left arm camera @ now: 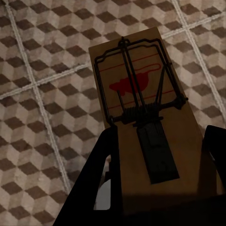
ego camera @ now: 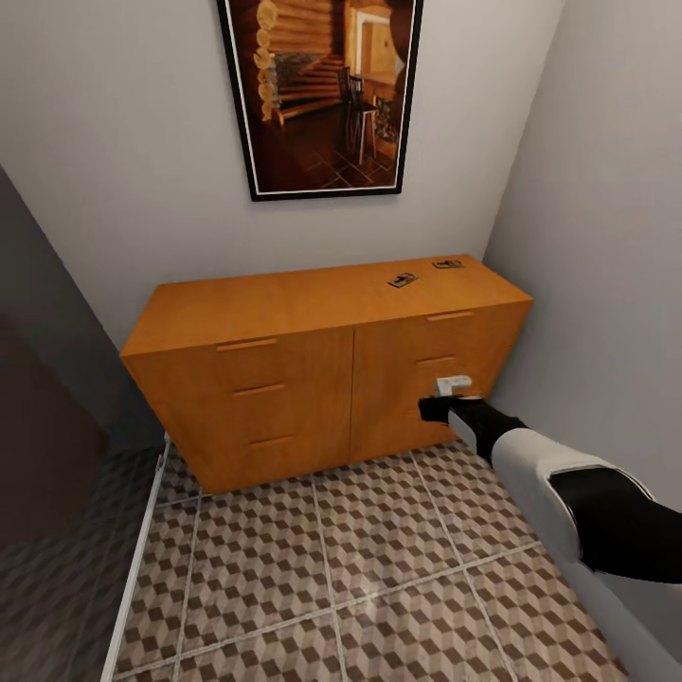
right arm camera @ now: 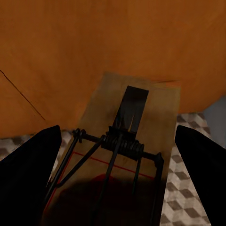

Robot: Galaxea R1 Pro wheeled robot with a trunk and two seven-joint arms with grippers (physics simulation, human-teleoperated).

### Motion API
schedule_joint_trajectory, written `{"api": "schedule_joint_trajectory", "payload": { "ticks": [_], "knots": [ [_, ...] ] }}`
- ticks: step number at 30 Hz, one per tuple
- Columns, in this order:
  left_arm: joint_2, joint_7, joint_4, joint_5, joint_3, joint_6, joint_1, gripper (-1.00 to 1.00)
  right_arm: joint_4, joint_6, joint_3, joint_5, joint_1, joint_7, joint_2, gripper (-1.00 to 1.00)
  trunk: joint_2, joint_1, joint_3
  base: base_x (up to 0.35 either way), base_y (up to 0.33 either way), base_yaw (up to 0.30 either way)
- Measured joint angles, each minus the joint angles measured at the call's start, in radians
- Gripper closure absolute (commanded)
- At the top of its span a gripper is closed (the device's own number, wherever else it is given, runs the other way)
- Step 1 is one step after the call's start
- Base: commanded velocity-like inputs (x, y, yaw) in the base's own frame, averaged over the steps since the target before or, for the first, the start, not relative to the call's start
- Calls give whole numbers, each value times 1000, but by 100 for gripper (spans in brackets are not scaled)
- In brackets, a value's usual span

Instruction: Take the four mousetraps from the cabinet in the bathroom and place them on the bathroom floor. Make sure all four end up on the same floor surface, and ensure that at least two of them are either under or directly next to the same bathroom sink.

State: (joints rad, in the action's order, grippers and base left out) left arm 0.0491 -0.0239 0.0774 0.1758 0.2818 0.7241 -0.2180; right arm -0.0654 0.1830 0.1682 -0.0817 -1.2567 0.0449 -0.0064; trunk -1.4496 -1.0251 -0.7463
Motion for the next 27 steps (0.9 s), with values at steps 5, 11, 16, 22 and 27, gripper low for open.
{"api": "schedule_joint_trajectory", "payload": {
  "ticks": [5, 11, 16, 22, 27],
  "knots": [
    [-1, 0, -1, 0, 0, 0, 0, 100, 43, -99, 0, 1, 81, 3, 1, 100, 0, 0, 0, 0, 0, 0],
    [-1, 0, -1, 0, 0, 1, 0, 100, 48, -195, 1, 5, 215, 9, 2, 100, 0, 0, 0, 0, 0, 0],
    [0, 0, 0, 0, 0, 0, 0, 100, 47, -299, 2, 6, 338, 10, 8, 100, 0, 0, 0, 0, 0, 0],
    [0, 0, -1, 0, 0, 1, 0, 100, 47, -468, 3, 7, 520, 10, 15, 100, 0, 0, 0, 0, 0, 0],
    [0, 0, -1, 0, 0, 1, 0, 100, 47, -574, 5, 9, 633, 10, 19, 100, 0, 0, 0, 0, 0, 0]
  ]
}}
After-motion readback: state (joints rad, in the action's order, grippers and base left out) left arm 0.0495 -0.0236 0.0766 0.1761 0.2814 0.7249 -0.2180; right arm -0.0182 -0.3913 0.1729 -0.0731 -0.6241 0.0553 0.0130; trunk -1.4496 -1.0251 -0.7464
